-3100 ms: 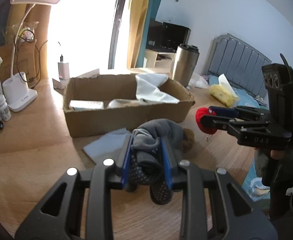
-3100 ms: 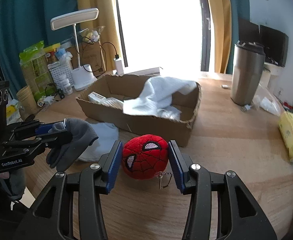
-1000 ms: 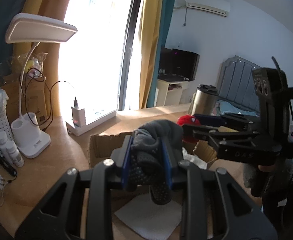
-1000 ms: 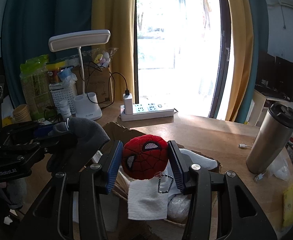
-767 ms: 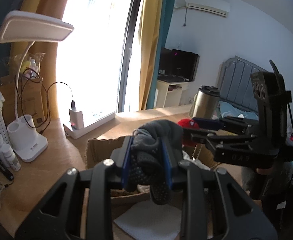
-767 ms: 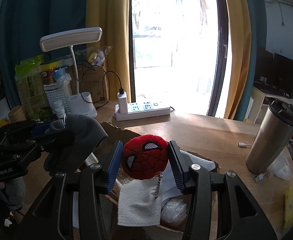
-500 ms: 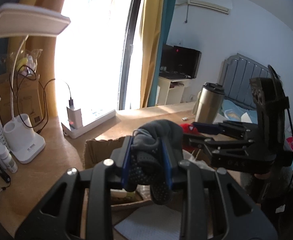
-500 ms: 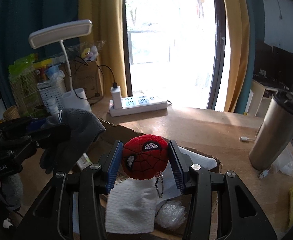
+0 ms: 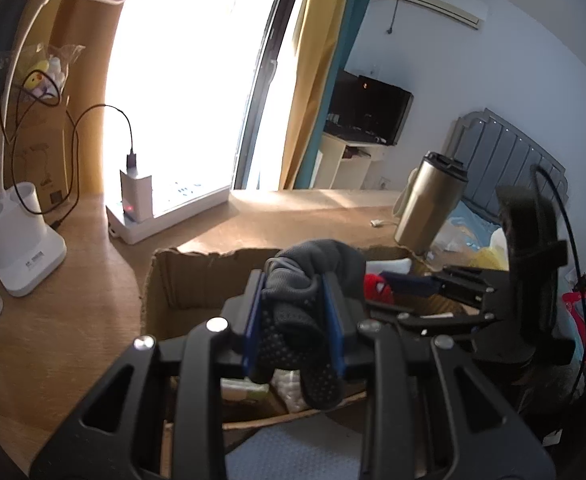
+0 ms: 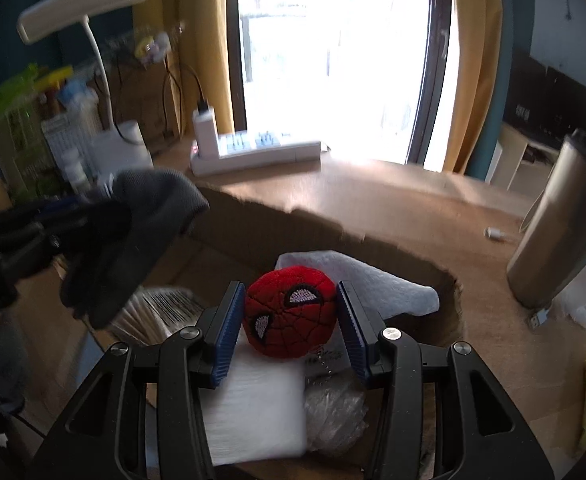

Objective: Organize soft objects
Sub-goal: 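Open both tools to drop the gloves and red plush into the box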

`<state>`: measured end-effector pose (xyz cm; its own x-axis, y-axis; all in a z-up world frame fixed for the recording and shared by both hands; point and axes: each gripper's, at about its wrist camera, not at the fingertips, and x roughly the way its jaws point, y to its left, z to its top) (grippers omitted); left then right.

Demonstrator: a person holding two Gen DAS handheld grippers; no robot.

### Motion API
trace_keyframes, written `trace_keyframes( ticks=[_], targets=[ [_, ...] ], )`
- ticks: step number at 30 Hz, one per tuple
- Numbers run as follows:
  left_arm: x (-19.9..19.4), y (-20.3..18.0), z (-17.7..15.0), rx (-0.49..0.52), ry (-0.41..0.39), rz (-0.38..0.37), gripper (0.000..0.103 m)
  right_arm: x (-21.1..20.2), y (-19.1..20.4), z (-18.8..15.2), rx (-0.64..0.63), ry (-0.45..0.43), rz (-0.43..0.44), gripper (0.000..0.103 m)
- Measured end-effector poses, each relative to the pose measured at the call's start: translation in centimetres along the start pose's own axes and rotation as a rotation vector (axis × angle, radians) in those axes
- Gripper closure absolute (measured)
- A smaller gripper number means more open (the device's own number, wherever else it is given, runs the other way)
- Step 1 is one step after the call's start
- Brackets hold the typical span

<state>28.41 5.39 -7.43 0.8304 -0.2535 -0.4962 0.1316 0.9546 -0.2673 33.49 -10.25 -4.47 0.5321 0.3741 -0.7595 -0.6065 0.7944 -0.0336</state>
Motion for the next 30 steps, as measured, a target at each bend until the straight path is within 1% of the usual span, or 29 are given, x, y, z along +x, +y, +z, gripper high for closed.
trace_keyframes(
  ticks=[2,4,8,10,12,15,17,18,19,22,30],
  targets=[
    [0.3,0.1,-0.2,-0.005,0.01,0.002,0.073,0.5,-0.1,-0.1,0.009,0.018,0.0,0.054],
    [0.7,0.3,-0.4,-0.011,0.02,0.006,0.073,0.4,-0.1,0.0,0.013,0.018,0.003,0.054],
    [1.3,0.6,-0.3,-0.016,0.037,0.045,0.072,0.3,-0.2,0.0,0.022,0.015,0.002,0.052],
    [1.5,0.8,-0.3,-0.021,0.042,0.07,0.072,0.0,-0.1,0.0,0.024,0.006,0.004,0.05],
    [1.7,1.0,-0.3,-0.019,0.039,0.102,0.072,-0.3,0.0,0.1,0.023,-0.007,0.008,0.045],
    [2.1,1.5,-0.3,-0.04,0.053,0.133,0.067,-0.9,0.2,0.2,0.012,-0.023,0.005,0.044],
    [2.1,1.9,-0.4,-0.059,0.062,0.13,0.055,-1.1,0.3,0.2,0.007,-0.026,-0.002,0.044],
    [2.1,2.0,-0.4,-0.066,0.065,0.124,0.044,-1.2,0.3,0.2,0.005,-0.027,-0.007,0.044],
    [1.9,2.0,-0.4,-0.072,0.061,0.116,0.038,-1.3,0.3,0.1,0.004,-0.028,-0.015,0.044],
    [0.8,1.8,-0.1,-0.074,0.033,0.101,0.038,-1.6,0.4,-0.1,0.002,-0.026,-0.029,0.044],
    [-1.5,0.6,0.2,-0.032,0.0,0.123,0.037,-3.5,1.2,-0.5,-0.012,-0.044,-0.05,0.044]
  ],
)
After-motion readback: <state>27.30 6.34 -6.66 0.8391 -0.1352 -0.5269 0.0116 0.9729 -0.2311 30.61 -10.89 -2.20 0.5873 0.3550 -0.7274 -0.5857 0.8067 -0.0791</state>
